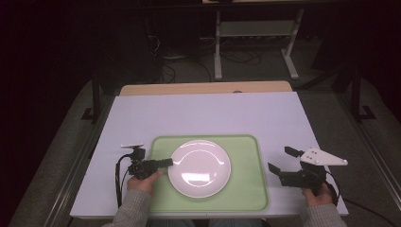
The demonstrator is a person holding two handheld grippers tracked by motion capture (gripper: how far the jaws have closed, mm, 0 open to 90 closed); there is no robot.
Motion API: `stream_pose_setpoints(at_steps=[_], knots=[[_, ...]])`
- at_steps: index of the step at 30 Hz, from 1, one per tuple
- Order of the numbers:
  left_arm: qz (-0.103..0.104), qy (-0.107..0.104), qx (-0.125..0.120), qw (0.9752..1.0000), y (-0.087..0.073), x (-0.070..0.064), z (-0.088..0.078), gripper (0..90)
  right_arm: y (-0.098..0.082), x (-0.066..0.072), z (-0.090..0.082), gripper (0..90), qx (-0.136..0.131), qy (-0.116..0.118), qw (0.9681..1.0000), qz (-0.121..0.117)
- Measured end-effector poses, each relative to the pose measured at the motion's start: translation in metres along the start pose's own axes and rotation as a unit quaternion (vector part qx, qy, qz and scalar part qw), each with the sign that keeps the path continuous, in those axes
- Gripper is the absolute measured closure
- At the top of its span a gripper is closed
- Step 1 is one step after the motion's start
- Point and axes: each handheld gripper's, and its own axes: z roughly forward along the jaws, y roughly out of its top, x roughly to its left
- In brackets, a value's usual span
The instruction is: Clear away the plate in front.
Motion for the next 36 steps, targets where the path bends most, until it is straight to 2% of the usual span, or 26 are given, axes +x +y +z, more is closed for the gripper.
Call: stream_pose_setpoints(at_steps=[9, 22, 28, 36], knots=[[0.011, 0.000, -0.003, 0.9999, 0.002, -0.001, -0.007, 79.3, 0.000, 0.000, 0.001, 13.3, 0.001, -0.001, 1.0000, -0.002], [0.040, 0.004, -0.013, 0.9991, 0.007, -0.006, -0.018, 77.6, 0.000, 0.000, 0.001, 13.3, 0.002, -0.001, 1.0000, -0.002], [0.053, 0.003, -0.021, 0.9984, 0.009, -0.008, -0.024, 77.0, 0.000, 0.000, 0.001, 13.3, 0.003, -0.002, 1.0000, -0.002], [0.081, 0.008, -0.026, 0.9963, 0.012, -0.011, -0.031, 76.0, 0.000, 0.000, 0.001, 13.3, 0.005, -0.005, 1.0000, -0.001]])
